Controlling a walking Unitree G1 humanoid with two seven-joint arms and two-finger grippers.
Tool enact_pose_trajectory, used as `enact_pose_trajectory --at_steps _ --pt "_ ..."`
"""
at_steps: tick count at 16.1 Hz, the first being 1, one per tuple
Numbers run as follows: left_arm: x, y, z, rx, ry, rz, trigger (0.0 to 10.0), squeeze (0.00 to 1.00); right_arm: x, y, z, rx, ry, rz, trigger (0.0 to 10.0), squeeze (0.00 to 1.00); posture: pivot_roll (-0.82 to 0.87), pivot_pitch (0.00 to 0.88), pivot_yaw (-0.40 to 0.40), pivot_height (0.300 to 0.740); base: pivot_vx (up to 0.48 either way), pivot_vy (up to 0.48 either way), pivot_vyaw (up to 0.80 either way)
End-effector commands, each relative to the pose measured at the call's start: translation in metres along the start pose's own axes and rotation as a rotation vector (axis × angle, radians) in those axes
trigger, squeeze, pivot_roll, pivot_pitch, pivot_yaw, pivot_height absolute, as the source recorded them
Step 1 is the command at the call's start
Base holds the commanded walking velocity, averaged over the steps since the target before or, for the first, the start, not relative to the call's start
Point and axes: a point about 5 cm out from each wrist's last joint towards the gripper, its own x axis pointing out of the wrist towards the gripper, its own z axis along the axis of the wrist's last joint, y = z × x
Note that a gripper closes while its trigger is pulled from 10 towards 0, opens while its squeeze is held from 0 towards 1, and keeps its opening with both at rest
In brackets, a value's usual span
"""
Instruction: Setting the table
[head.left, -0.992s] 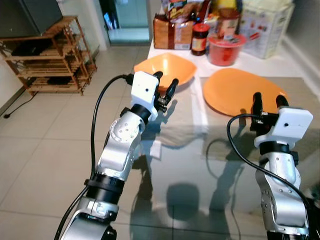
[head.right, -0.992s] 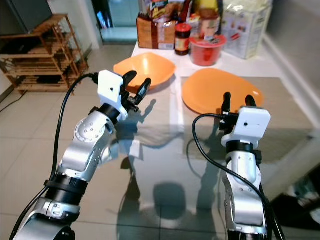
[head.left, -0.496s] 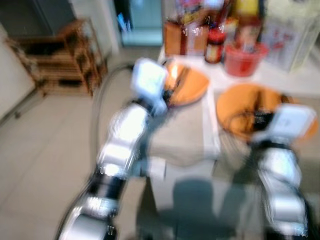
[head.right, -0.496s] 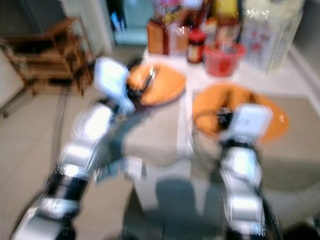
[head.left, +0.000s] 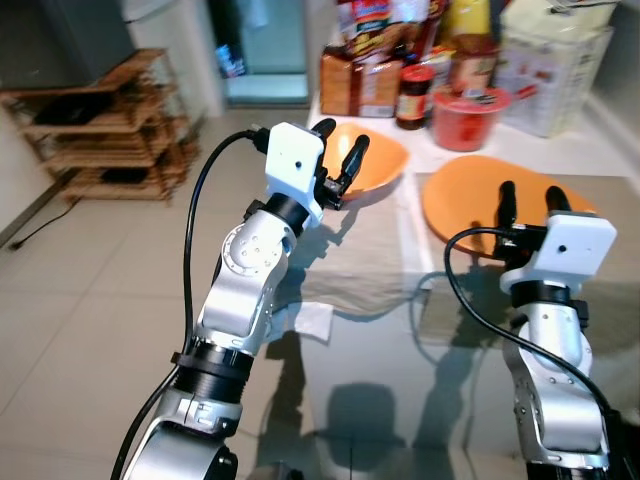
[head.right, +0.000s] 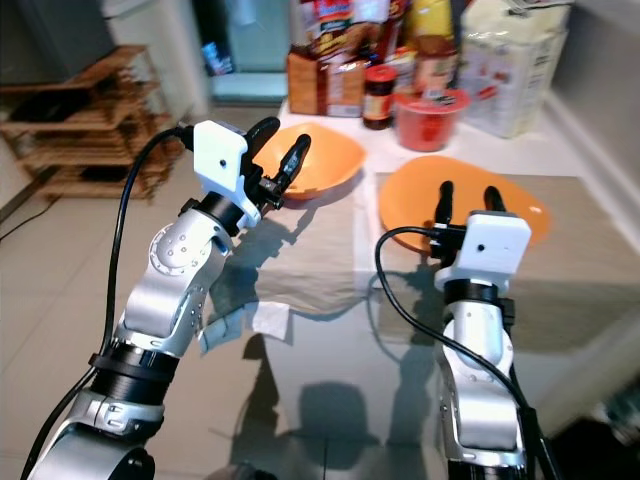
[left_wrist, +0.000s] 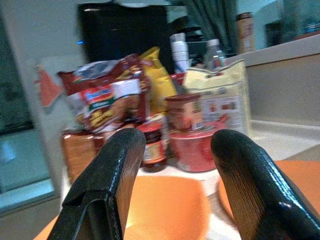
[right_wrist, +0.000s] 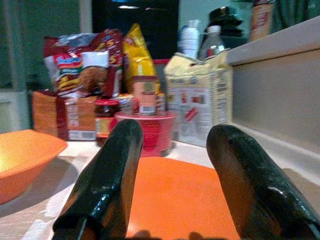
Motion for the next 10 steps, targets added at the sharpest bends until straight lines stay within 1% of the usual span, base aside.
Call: enact_pose_trajectory --at_steps 1,6,10 --pt "0.0014 -0.0002 0.0006 0.004 0.003 -0.013 10.0 0.0 -0.0008 -0.0008 0.0017 -0.012 -0.008 -0.002 10.0 0.0 -0.08 0.0 0.081 0.722 0.48 0.0 0.0" --pt "0.0018 -0.0062 0.0045 0.024 -0.021 -0.054 10.0 0.0 -0.0003 0.0001 0.0011 -0.011 -0.009 -0.005 10.0 0.0 -0.08 0.0 0.084 0.722 0.48 0.0 0.0" --pt "0.0027 -0.0055 0.0062 0.014 -0.023 -0.062 10.0 0.0 -0.0004 0.0012 -0.0003 -0.009 -0.008 -0.004 10.0 0.0 -0.08 0.0 0.085 0.722 0.0 0.0 0.0"
